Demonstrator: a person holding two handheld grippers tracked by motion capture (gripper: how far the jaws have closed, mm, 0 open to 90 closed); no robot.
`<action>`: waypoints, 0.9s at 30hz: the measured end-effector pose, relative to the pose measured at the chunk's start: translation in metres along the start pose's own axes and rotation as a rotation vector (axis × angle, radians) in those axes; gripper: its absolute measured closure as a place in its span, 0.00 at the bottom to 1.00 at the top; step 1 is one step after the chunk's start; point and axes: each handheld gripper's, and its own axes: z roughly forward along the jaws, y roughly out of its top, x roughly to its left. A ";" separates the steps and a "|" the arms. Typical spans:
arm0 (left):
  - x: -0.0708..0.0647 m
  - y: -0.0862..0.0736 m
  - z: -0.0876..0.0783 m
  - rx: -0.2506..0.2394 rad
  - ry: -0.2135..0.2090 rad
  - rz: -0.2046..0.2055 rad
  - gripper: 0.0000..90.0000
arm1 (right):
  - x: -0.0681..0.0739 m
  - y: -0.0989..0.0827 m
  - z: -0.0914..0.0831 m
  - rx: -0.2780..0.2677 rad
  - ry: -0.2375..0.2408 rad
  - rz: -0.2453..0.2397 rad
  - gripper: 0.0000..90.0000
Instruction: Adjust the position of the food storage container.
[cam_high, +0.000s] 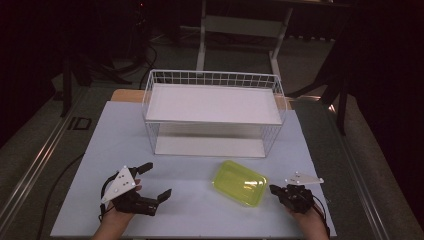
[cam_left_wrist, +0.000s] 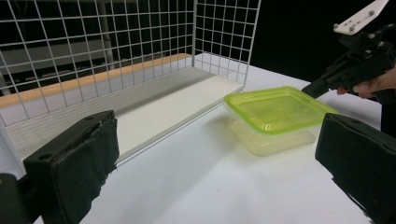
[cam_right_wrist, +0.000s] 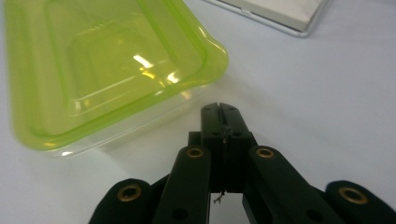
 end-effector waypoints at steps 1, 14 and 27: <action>0.000 0.000 0.000 -0.001 0.000 0.001 0.00 | 0.000 0.000 0.001 0.002 0.012 0.016 1.00; -0.002 -0.001 0.002 0.007 -0.006 -0.003 0.00 | 0.008 0.014 0.022 0.035 0.022 0.011 1.00; -0.003 -0.003 0.004 0.018 -0.014 -0.003 0.00 | 0.007 0.037 0.058 0.045 0.013 0.018 1.00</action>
